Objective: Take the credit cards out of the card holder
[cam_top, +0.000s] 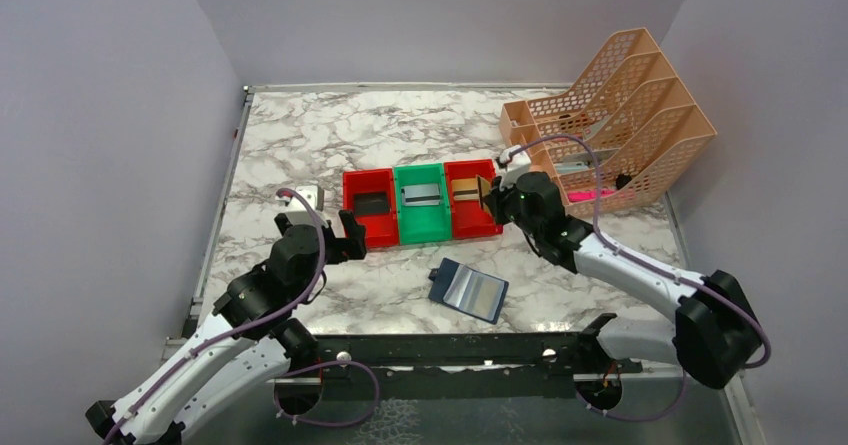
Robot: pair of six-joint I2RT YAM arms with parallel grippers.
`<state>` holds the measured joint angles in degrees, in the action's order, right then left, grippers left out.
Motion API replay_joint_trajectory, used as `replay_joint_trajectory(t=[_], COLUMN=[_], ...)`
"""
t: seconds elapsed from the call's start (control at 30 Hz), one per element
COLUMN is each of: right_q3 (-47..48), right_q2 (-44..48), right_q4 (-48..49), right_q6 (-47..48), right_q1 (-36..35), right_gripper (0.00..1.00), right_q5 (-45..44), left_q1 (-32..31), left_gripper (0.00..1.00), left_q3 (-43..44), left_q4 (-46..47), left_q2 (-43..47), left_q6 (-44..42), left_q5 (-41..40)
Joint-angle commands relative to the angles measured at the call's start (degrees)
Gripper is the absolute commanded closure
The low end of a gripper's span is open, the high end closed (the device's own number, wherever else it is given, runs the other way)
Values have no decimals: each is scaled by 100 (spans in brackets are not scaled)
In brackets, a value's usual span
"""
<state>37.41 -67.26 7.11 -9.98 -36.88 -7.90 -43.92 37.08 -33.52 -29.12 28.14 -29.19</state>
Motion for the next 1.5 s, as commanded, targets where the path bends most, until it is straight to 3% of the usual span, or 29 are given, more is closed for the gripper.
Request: replay_joint_trajectory(t=[0.0, 0.27, 0.53, 0.83, 0.97, 1.27, 1.47], right_q3=[386, 558, 1198, 1042, 992, 1231, 1469], right_q2=[-645, -1567, -2565, -2969, -3102, -3318, -3468], right_q4=[436, 1345, 1225, 1701, 1939, 1352, 903], right_q6=[1423, 2689, 4119, 5399, 5575, 5678, 5446], right_q1=[15, 15, 15, 16, 15, 15, 15], right_gripper=[98, 98, 99, 99, 97, 92, 81], right_q5=[-237, -528, -374, -399, -384, -7, 26], left_q1=[24, 24, 43, 53, 52, 62, 70], left_gripper=[1, 1, 1, 1, 1, 1, 1], left_q3=[-69, 4, 21, -25, -26, -27, -31], left_q4=[51, 63, 56, 57, 56, 60, 64], left_q2=[34, -412, -455, -242, -247, -243, -256], left_q6=[-44, -64, -82, -51, -50, -37, -41], left_q5=[-278, -49, -32, -130, -131, -140, -122])
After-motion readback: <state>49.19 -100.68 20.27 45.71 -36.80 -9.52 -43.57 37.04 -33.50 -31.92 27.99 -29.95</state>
